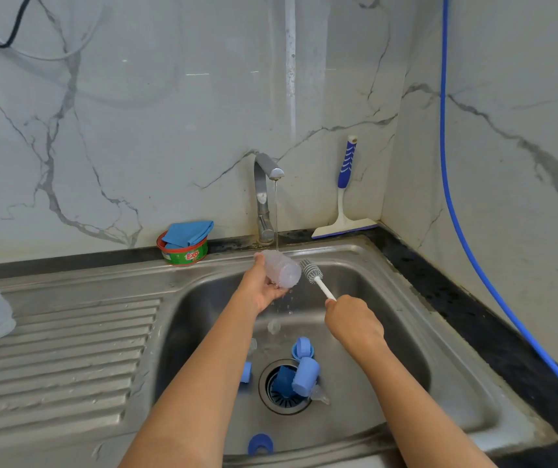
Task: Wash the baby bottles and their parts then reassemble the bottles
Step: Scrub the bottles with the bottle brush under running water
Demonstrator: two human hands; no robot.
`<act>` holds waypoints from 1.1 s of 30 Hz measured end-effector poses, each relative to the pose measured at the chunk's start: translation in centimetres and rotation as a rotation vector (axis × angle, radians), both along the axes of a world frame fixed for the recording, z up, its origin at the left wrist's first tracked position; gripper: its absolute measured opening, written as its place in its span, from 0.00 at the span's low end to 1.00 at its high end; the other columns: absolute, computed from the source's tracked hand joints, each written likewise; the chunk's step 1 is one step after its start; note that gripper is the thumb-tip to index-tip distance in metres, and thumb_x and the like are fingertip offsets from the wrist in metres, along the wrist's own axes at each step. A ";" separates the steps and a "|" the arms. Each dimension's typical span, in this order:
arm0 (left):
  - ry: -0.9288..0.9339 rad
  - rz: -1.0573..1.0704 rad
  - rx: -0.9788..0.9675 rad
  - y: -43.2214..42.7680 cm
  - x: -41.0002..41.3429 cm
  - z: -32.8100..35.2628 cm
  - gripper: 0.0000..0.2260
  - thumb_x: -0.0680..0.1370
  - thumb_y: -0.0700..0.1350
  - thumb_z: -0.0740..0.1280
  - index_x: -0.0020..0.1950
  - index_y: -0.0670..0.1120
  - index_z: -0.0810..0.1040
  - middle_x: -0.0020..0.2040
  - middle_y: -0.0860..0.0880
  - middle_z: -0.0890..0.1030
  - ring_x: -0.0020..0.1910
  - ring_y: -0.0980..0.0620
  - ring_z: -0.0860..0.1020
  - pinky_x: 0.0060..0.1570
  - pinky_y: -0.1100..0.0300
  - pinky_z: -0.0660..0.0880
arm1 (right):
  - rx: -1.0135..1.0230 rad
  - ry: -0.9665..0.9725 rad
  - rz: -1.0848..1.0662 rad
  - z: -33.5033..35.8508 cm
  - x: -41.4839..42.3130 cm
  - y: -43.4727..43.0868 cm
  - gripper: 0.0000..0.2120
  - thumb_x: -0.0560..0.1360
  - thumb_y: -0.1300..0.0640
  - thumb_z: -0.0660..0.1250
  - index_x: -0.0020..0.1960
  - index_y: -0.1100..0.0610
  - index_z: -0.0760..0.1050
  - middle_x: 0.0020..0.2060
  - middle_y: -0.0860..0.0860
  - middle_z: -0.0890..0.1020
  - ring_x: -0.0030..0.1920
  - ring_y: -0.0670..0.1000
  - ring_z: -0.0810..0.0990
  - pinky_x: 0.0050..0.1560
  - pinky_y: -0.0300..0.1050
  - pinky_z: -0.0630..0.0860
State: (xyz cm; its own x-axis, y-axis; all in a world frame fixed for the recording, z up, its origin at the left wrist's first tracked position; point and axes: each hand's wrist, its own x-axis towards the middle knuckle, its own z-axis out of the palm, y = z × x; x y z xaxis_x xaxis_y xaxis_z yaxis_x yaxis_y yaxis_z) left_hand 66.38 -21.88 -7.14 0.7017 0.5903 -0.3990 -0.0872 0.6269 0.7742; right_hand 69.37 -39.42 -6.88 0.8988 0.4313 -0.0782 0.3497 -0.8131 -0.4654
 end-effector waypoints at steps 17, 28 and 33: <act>-0.083 -0.079 -0.105 0.0 0.0 -1.6 0.23 0.79 0.54 0.65 0.67 0.42 0.69 0.57 0.37 0.76 0.53 0.40 0.77 0.50 0.44 0.78 | 0.005 -0.004 0.010 -0.1 0.0 0.2 0.19 0.83 0.49 0.51 0.59 0.60 0.73 0.43 0.52 0.74 0.39 0.51 0.74 0.37 0.42 0.69; -0.045 -0.138 0.073 -0.4 -0.3 -1.6 0.15 0.83 0.50 0.56 0.71 0.56 0.65 0.70 0.41 0.70 0.62 0.37 0.74 0.54 0.29 0.71 | 0.012 -0.001 0.004 -0.1 0.1 0.4 0.19 0.82 0.49 0.51 0.59 0.61 0.74 0.45 0.53 0.75 0.40 0.52 0.75 0.38 0.43 0.69; -0.144 -0.114 0.013 -0.5 -1.2 -2.7 0.14 0.83 0.44 0.56 0.68 0.54 0.67 0.68 0.41 0.68 0.65 0.36 0.70 0.55 0.38 0.75 | 0.016 -0.013 0.010 -0.1 0.0 0.3 0.19 0.82 0.49 0.51 0.60 0.61 0.73 0.46 0.53 0.75 0.41 0.53 0.74 0.40 0.43 0.70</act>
State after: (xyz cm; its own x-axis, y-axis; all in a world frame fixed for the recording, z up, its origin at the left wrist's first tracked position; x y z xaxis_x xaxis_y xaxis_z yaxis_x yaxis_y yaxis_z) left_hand 65.17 -22.36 -9.89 0.8135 0.5084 -0.2825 -0.1268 0.6290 0.7670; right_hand 69.38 -39.09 -6.94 0.8955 0.4410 -0.0599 0.3632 -0.8020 -0.4741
